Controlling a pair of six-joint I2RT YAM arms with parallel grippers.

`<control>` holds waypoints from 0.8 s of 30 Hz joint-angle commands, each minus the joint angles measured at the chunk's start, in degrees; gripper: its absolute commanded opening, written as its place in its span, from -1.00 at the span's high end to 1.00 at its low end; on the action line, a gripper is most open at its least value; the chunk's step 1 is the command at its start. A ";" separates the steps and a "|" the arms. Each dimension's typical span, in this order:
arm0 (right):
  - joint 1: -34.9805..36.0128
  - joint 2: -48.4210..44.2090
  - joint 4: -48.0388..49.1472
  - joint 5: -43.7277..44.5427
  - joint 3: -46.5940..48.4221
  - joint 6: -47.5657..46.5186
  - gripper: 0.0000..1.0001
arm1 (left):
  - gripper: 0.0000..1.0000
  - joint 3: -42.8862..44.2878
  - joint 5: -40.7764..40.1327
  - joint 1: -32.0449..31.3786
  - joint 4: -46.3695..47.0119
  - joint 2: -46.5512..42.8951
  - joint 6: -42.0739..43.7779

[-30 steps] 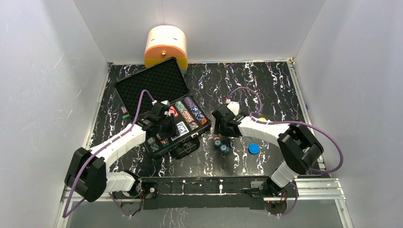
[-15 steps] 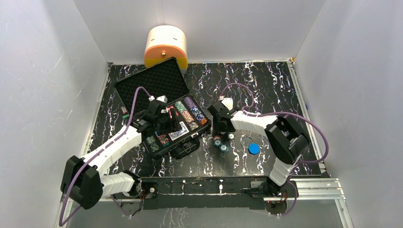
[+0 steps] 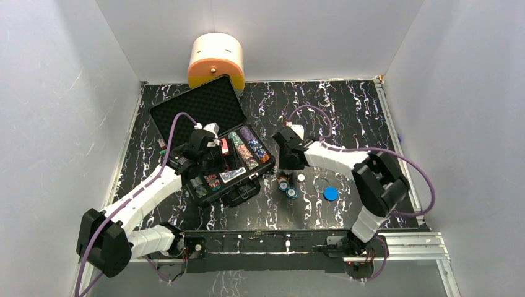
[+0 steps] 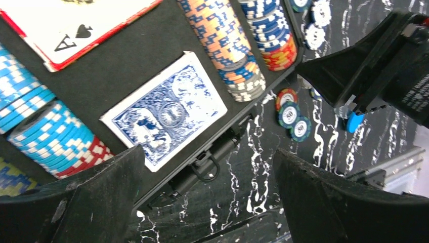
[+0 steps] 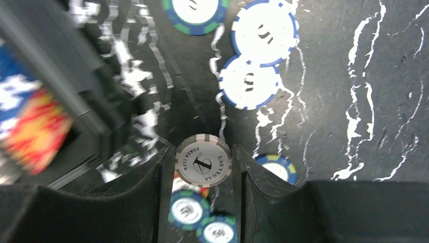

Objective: Pack up texas hold em set

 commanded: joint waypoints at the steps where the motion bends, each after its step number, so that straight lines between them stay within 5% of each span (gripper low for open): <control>1: -0.39 -9.60 1.58 -7.41 0.18 2.32 0.24 | -0.97 1.36 7.49 0.04 2.43 -1.07 1.39; 10: -0.50 -17.27 8.63 -21.61 -2.02 15.07 0.23 | -0.85 -1.82 18.07 -0.21 14.98 -1.06 -1.28; 24: -0.48 -26.40 18.21 -20.35 -12.45 39.56 0.21 | -0.29 -8.42 19.25 -5.75 36.32 3.45 -12.36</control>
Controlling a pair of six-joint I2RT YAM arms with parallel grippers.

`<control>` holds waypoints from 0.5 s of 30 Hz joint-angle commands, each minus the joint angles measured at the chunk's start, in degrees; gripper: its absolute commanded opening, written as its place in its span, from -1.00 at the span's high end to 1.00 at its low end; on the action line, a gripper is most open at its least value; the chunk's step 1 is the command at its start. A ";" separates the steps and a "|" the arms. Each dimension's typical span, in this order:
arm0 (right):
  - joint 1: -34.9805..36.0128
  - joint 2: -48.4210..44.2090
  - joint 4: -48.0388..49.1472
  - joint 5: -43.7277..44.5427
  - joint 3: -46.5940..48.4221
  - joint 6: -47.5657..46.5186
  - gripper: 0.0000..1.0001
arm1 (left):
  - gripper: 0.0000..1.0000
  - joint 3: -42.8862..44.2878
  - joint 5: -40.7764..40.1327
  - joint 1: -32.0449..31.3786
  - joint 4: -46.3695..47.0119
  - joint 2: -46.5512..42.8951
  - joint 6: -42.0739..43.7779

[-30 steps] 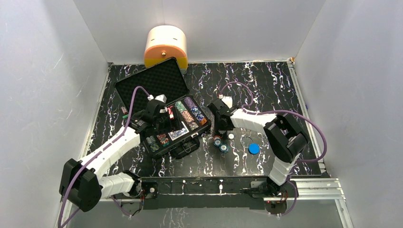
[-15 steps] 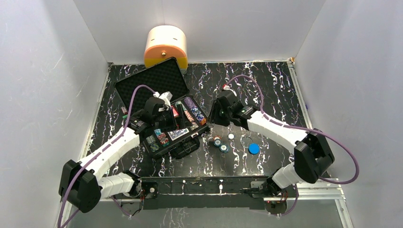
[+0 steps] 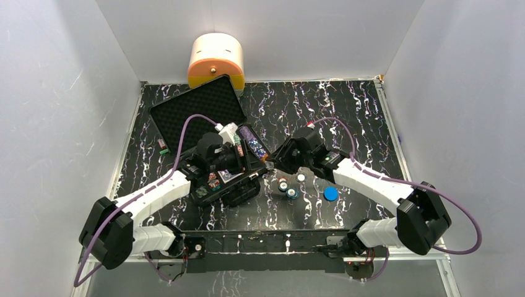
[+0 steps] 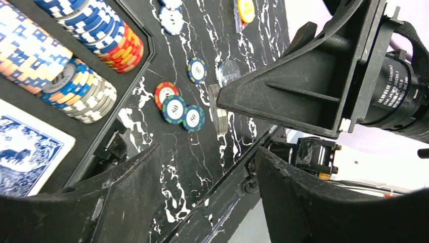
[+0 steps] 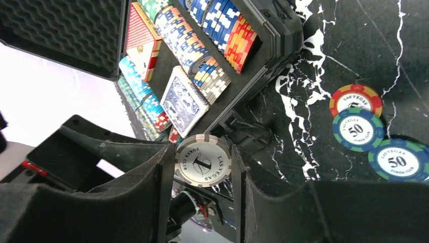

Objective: Pack up texas hold em set

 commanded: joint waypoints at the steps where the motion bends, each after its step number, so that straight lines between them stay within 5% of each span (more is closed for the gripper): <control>1: -0.12 -3.51 4.78 0.84 -1.16 7.72 0.20 | -0.22 -2.35 0.41 -1.04 10.38 0.69 -4.78; 15: -0.11 -4.53 4.72 1.21 -2.34 9.32 0.18 | 0.09 0.77 -1.74 -2.93 12.91 6.43 -7.09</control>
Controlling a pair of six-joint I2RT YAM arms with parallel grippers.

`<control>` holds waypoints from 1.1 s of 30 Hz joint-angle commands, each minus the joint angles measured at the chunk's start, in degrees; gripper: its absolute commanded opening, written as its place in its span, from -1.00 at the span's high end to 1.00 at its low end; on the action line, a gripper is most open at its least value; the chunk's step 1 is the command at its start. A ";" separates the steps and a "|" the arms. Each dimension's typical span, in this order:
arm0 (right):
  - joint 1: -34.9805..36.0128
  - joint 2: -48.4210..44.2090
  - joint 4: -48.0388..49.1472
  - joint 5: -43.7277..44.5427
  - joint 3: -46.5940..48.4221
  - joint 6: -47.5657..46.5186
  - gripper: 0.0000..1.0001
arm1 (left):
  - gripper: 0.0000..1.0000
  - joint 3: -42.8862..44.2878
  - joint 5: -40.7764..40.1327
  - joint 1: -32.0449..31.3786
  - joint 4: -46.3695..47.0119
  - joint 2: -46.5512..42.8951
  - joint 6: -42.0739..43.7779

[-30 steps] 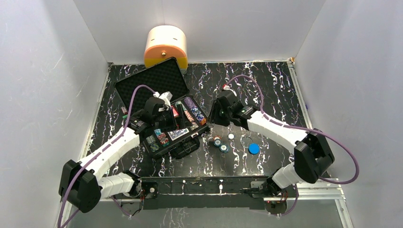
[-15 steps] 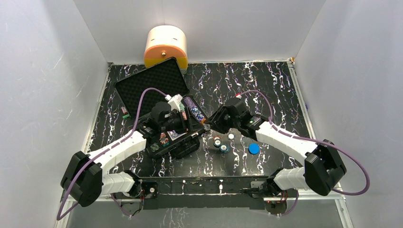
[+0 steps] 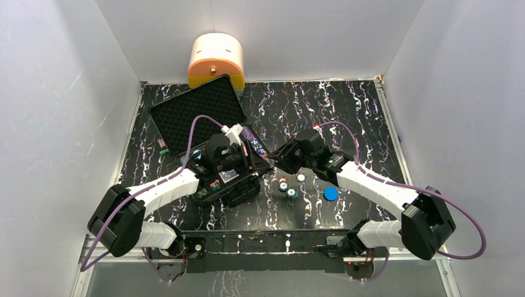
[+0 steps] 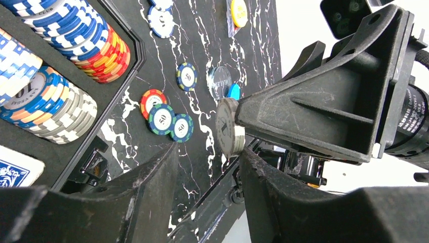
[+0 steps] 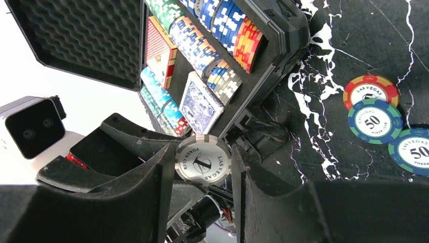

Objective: Pack up texas hold em set

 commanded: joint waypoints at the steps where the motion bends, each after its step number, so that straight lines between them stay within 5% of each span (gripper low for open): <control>1: -0.09 -1.17 2.60 0.01 -0.13 1.27 0.18 | 0.10 2.44 -1.76 -0.47 2.85 0.16 -0.68; 11: -0.03 -0.55 3.36 -0.86 -0.77 1.47 0.18 | 0.38 2.19 -2.72 -1.17 5.37 1.25 0.08; 17: -0.09 0.11 4.17 -2.11 -1.48 1.75 0.16 | 0.85 2.24 -2.87 -1.40 5.94 1.46 2.47; 21: -0.09 0.05 4.46 -1.77 -1.42 0.44 -0.10 | 1.00 2.73 -2.99 -1.40 4.63 1.51 6.03; 25: -0.91 -0.54 -0.21 2.28 1.34 -6.60 -0.65 | 1.00 5.97 -3.88 -1.40 -2.85 0.90 14.45; 33: -8.63 -7.35 -8.19 10.41 1.25 -17.40 -0.68 | 1.00 16.64 -6.04 -1.40 -27.74 1.50 40.70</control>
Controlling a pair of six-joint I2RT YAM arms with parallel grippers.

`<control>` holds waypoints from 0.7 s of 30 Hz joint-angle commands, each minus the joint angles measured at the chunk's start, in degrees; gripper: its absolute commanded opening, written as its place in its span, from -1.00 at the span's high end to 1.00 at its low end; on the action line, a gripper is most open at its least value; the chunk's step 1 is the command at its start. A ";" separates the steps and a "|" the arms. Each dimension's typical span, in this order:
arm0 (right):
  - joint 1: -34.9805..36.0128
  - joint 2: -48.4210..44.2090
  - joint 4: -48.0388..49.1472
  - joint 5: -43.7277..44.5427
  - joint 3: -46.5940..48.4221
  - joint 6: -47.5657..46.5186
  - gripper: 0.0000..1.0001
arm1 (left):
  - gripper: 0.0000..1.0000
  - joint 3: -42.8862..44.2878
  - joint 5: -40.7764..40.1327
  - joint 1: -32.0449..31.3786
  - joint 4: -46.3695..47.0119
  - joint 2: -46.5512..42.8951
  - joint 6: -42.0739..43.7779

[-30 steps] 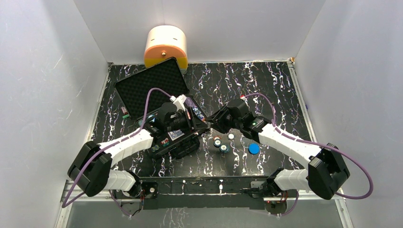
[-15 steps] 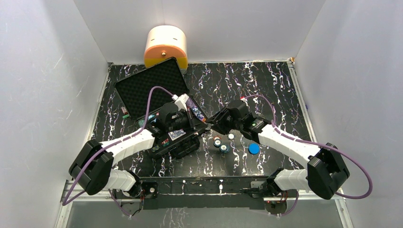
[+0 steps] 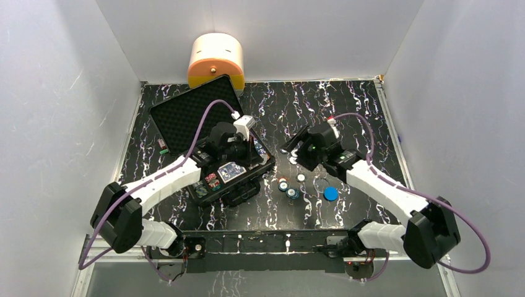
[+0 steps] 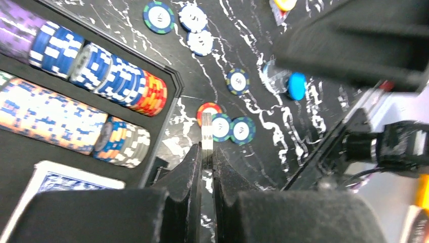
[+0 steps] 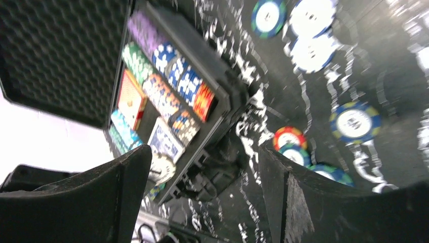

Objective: Pack up texas hold em set

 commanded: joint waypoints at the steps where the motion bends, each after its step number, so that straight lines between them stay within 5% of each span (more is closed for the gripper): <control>1: -4.37 -6.25 -3.20 5.78 -0.07 -7.35 -0.68 | 1.00 7.27 -0.23 -0.20 -16.67 0.31 19.35; 12: -8.09 -9.25 -3.47 2.20 -5.26 -8.52 -0.68 | 1.00 18.00 -0.68 -0.20 -31.27 10.92 31.81; 21: -8.56 -7.98 -0.60 -3.92 -7.85 -7.10 -0.66 | 1.00 19.00 -6.29 -0.20 -30.61 13.35 31.56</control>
